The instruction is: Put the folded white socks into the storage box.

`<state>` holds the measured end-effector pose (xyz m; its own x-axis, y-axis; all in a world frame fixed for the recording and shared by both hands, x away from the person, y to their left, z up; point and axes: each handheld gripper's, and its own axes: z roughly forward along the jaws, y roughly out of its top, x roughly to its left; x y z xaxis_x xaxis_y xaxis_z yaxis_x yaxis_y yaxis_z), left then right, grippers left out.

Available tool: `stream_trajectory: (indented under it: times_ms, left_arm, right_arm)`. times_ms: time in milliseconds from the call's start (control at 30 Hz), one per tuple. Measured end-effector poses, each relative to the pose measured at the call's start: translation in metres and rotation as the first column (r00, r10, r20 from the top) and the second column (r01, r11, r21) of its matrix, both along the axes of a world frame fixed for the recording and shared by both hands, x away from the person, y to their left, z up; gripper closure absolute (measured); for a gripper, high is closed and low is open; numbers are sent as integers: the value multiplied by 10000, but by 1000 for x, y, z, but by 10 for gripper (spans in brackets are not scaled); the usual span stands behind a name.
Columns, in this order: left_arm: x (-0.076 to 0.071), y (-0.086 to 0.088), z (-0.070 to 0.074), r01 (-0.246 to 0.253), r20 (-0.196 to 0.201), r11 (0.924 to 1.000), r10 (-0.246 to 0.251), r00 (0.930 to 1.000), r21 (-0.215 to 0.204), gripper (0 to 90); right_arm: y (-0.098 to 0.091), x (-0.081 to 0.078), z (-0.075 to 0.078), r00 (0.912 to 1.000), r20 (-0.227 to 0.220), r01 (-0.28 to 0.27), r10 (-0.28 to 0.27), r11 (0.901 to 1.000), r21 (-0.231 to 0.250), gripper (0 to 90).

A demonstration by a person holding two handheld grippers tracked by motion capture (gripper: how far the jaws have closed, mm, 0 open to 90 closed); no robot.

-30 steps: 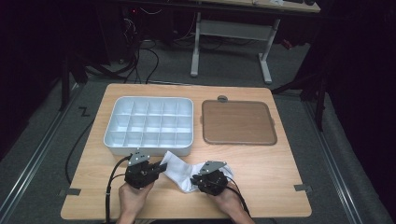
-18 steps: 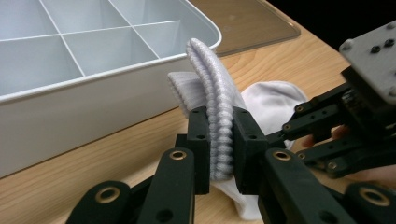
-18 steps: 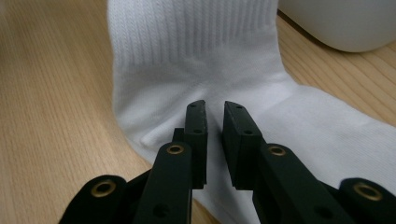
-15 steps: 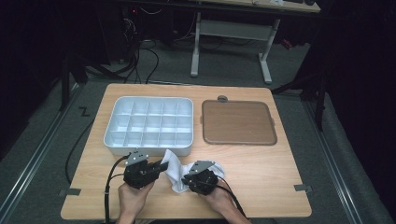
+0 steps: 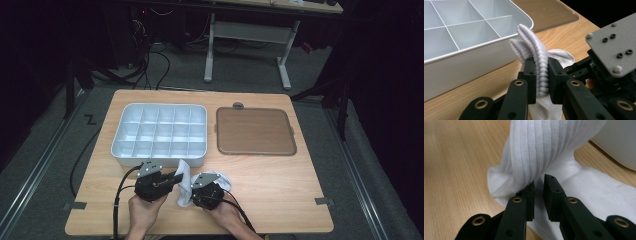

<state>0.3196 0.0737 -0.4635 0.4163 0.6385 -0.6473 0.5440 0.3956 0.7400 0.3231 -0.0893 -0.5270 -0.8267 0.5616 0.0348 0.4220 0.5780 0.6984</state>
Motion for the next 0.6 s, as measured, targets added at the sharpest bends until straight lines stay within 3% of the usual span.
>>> stream_trajectory:
  times_ms: [433,600]
  left_arm:
    - [-1,-4,-3,142,-140,9999,-142,9998,-17,793]
    - [-2,-5,-2,173,-204,9998,-170,9996,131,793]
  right_arm:
    - [10,-7,-2,10000,3,-58,58,9997,241,774]
    - [4,-11,1,9997,195,105,-115,9985,540,743]
